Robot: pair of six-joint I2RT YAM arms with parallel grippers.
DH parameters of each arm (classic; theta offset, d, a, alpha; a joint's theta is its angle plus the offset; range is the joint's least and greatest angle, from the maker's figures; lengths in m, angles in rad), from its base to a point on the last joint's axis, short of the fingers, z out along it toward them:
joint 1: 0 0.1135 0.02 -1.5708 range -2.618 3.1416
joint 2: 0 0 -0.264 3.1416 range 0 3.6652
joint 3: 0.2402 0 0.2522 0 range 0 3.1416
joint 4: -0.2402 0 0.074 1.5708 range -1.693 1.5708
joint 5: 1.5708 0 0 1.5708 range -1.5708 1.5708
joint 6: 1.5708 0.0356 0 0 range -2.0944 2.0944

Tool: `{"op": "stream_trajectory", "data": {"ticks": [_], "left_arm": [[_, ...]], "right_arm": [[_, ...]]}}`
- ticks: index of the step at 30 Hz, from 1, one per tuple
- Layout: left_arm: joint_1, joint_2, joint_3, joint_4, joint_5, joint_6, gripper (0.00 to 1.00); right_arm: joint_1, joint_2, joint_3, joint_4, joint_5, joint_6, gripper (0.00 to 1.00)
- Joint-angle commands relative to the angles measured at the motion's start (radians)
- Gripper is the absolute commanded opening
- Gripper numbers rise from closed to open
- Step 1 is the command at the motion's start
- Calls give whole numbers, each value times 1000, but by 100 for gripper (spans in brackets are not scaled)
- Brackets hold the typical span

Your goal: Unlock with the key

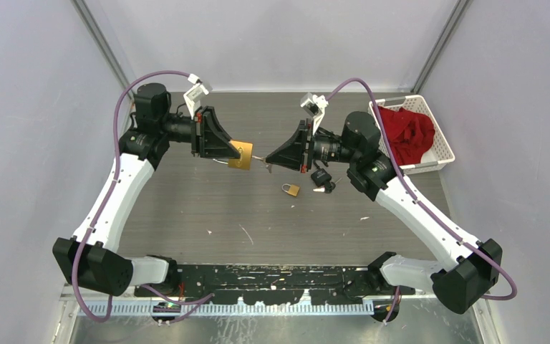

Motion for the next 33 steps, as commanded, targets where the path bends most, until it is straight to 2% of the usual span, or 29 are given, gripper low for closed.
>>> {"op": "stream_trajectory", "data": {"ticks": [1, 17, 33], "left_arm": [[6, -29, 41, 64, 52, -24, 0], [6, -28, 39, 69, 59, -32, 0], [5, -31, 20, 49, 10, 3, 0]], "right_arm": [[-4, -5, 11, 78, -28, 16, 1], [-3, 25, 22, 83, -16, 26, 1], [30, 53, 21, 174, 7, 84, 1]]}}
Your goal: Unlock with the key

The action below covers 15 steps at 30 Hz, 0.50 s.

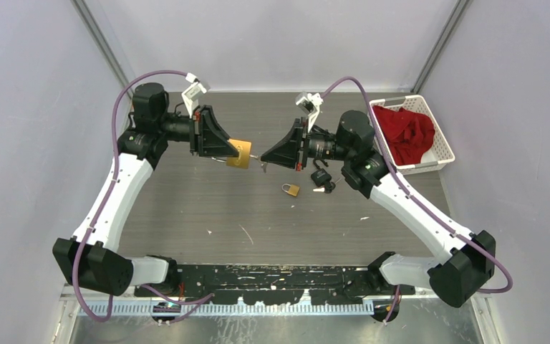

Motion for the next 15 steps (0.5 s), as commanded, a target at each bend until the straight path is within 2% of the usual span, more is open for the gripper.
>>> {"op": "stream_trajectory", "data": {"ticks": [1, 8, 15], "left_arm": [[2, -30, 25, 31, 18, 38, 0], [1, 1, 86, -189, 10, 246, 0], [2, -9, 74, -208, 12, 260, 0]], "right_arm": [[15, 14, 28, 105, 11, 49, 1], [25, 52, 45, 156, -17, 106, 1], [65, 92, 55, 213, -16, 137, 1]]}}
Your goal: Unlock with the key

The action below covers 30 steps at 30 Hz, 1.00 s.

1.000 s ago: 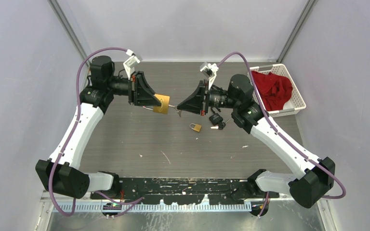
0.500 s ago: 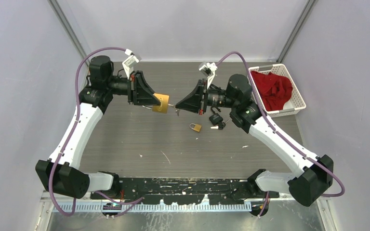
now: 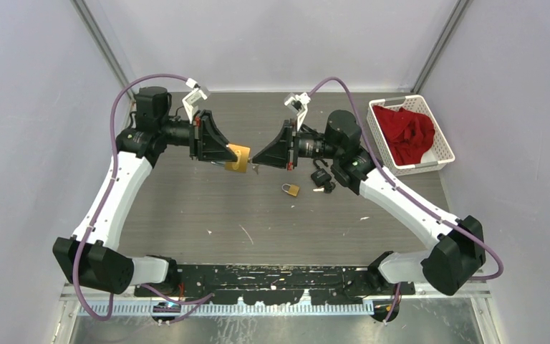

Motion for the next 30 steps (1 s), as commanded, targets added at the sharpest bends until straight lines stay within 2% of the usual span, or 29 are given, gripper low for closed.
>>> {"op": "stream_trajectory", "data": {"ticks": [1, 5, 9, 13, 18, 22, 29, 30], "left_arm": [[-9, -21, 48, -4, 22, 40, 0], [-12, -24, 48, -4, 26, 35, 0], [-23, -24, 48, 2, 32, 37, 0], [-23, -49, 68, 13, 43, 53, 0], [11, -89, 57, 56, 66, 98, 0], [20, -109, 26, 85, 64, 110, 0], [19, -130, 23, 92, 59, 122, 0], [19, -130, 24, 89, 57, 122, 0]], "right_arm": [[47, 14, 61, 119, 9, 30, 1], [81, 40, 78, 138, 42, 36, 1], [98, 83, 76, 242, 63, 135, 1], [94, 119, 37, 394, 70, 290, 1], [51, 167, -14, 631, -5, 590, 1], [26, 184, -35, 727, -39, 754, 1], [26, 194, -52, 814, -61, 836, 1], [25, 184, -62, 821, -64, 816, 4]]}}
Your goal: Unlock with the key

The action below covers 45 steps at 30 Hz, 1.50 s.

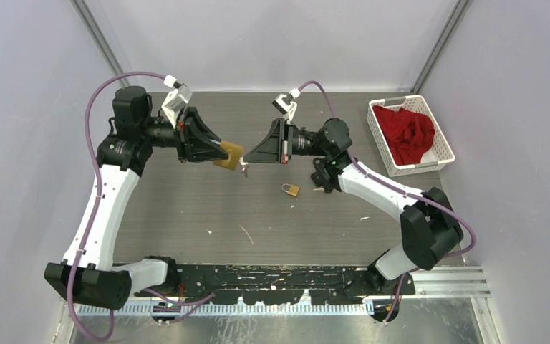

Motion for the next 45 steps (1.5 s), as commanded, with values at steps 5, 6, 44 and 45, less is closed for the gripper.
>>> {"op": "stream_trajectory", "data": {"ticks": [5, 6, 44, 45], "left_arm": [[-31, -26, -3, 43, 2, -15, 0], [-31, -26, -7, 43, -10, -34, 0], [29, 10, -55, 72, 27, -179, 97], [56, 19, -51, 59, 45, -163, 98]], "right_arm": [[-1, -140, -40, -26, 63, -292, 52], [-1, -166, -31, -130, 89, -393, 57], [-22, -25, -25, 97, 107, -155, 1], [-34, -33, -39, 90, 100, -157, 1]]}}
